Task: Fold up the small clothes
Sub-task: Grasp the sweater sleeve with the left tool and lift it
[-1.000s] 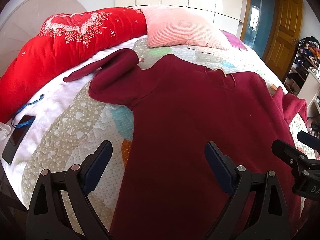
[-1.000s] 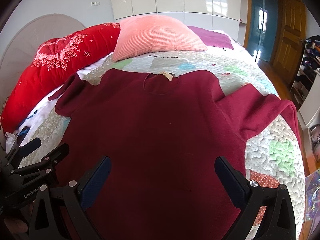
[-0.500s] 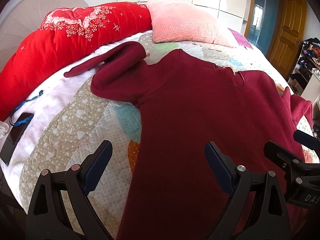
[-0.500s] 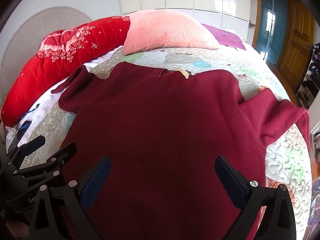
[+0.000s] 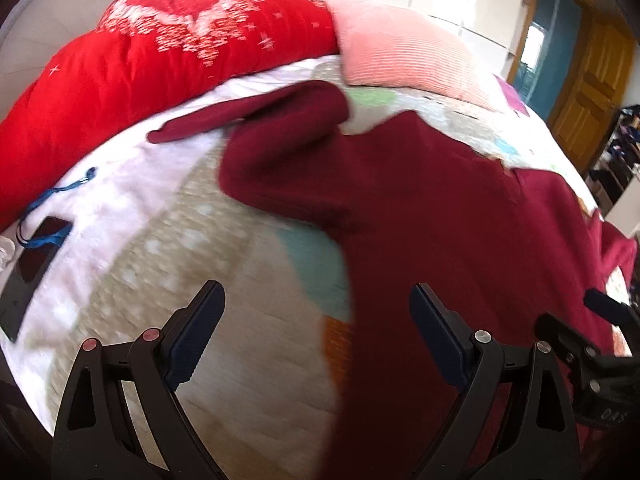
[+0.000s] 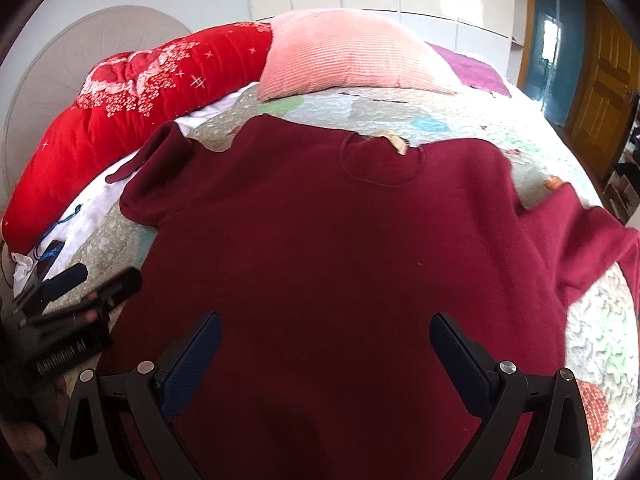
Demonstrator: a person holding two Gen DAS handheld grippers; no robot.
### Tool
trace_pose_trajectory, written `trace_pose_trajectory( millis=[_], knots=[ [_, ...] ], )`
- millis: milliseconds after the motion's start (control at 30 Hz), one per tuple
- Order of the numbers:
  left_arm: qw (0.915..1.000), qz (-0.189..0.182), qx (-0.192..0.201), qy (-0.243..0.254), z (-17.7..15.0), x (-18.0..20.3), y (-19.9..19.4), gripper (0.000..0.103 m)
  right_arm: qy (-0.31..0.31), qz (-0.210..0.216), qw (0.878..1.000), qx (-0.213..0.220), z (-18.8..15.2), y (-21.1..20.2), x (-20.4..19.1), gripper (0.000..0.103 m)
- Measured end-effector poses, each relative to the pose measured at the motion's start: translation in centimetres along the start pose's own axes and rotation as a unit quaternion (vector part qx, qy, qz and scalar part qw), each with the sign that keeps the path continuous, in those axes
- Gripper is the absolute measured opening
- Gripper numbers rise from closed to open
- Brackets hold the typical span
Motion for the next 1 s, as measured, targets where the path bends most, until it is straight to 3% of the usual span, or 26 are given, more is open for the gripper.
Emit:
trace_pose_trajectory(
  millis=[267, 433, 633, 900, 1000],
  knots=[
    [0.9929, 0.111, 0.042, 0.008, 4.8, -8.9, -0.4, 0.093, -0.032, 0.014, 0.999, -0.002, 0.8, 1.3, -3.0, 0.103],
    [0.9929, 0.112, 0.042, 0.002, 7.4, -14.0, 1.4, 0.093, -0.041, 0.027, 0.999, -0.016, 0.8, 2.5, -4.2, 0.103],
    [0.9932, 0.111, 0.024, 0.028, 9.5, -16.9, 4.4, 0.093, -0.055, 0.032, 0.998, -0.027, 1.0, 3.7, -5.4, 0.103],
    [0.9849, 0.126, 0.017, 0.117, 11.5, -17.1, 7.1, 0.093, -0.06, 0.043, 0.997, -0.034, 1.7, 4.4, -6.3, 0.103],
    [0.9855, 0.12, 0.0, 0.119, 12.1, -17.7, 8.6, 0.092, -0.06, 0.043, 0.997, -0.035, 1.8, 4.5, -6.5, 0.103]
  ],
)
Point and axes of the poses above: each gripper's, at about its wrist camera, not at the fingertips, and y roughly the way its jaws point, x to its right, z to its top, the point moved 5 cm from there along y, roughly the way its jaws point, and after that the axes turned 13 degrees about -z, right-handed, at the moved point
